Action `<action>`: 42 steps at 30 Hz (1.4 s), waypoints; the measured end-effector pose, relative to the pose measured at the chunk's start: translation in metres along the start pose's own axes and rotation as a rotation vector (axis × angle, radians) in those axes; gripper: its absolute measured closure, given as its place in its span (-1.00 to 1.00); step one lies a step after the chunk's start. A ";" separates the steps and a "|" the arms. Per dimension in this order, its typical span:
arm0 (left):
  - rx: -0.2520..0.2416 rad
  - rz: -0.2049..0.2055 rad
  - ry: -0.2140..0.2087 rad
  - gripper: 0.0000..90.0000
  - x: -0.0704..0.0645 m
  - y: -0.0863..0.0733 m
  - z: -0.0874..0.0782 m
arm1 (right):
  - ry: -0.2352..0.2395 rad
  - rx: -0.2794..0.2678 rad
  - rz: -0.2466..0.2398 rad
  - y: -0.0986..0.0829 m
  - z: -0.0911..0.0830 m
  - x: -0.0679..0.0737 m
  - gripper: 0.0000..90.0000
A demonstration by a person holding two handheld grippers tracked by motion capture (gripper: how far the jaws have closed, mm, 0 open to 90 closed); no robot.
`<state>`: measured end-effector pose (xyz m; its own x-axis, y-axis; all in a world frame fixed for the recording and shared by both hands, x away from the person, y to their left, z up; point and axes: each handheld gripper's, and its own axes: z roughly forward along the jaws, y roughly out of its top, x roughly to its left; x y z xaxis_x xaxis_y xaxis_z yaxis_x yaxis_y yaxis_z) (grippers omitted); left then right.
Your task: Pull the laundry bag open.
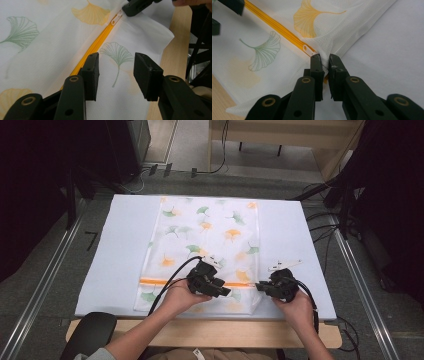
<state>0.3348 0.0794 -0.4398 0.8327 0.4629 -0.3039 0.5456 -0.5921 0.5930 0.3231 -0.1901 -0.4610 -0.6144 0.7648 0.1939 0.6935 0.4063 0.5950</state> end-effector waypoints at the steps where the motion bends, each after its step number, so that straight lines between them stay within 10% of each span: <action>1: 0.006 0.001 0.002 0.26 -0.001 0.000 0.002 | 0.005 -0.008 -0.002 0.001 -0.002 0.000 0.89; 17: -0.003 -0.040 -0.085 0.37 -0.002 0.017 0.025 | 0.061 -0.039 -0.014 0.004 -0.011 -0.002 0.88; 24: 0.016 0.023 -0.056 0.38 -0.009 0.024 0.038 | 0.096 -0.045 -0.040 0.006 -0.012 -0.002 0.89; 42: -0.019 0.025 -0.066 0.30 -0.008 0.035 0.045 | 0.162 -0.088 -0.090 0.012 -0.020 0.003 0.89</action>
<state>0.3517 0.0250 -0.4500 0.8508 0.4032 -0.3369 0.5231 -0.5901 0.6149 0.3219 -0.1931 -0.4381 -0.7302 0.6337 0.2556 0.6016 0.4189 0.6802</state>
